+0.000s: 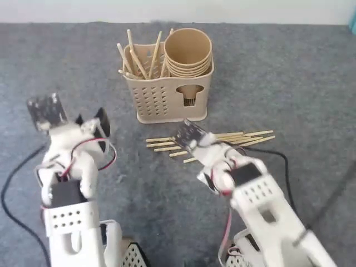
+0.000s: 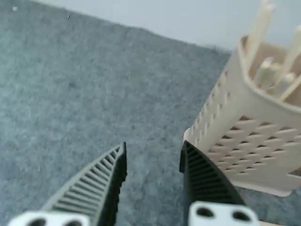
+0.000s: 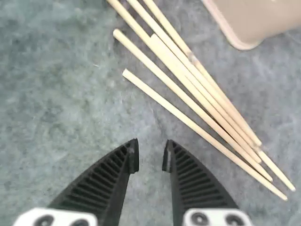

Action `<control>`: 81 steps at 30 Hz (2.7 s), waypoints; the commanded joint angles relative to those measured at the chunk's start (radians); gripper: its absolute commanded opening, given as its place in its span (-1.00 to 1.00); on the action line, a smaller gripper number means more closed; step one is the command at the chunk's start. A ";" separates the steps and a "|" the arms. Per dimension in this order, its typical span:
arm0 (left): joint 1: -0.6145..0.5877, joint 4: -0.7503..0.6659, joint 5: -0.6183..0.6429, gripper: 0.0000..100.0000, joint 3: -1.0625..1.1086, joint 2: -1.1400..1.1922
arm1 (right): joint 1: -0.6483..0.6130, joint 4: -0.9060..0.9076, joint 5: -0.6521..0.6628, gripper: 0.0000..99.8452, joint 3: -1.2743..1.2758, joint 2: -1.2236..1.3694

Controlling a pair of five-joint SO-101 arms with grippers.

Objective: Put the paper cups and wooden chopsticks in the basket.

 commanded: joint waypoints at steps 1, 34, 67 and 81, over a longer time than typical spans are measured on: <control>-0.098 -0.178 0.018 -0.64 0.191 -0.058 | -0.038 -0.079 -0.012 -0.82 -0.126 0.219; -0.101 -0.356 0.011 -0.64 0.317 -0.063 | 0.030 0.104 0.064 -0.98 -0.600 0.756; -0.101 -0.427 0.011 -0.64 0.354 -0.064 | -0.130 -0.990 -0.700 -0.98 -0.795 0.113; -0.100 -0.430 0.011 -0.64 0.355 -0.064 | 0.042 -1.009 -0.700 -0.98 -1.140 0.674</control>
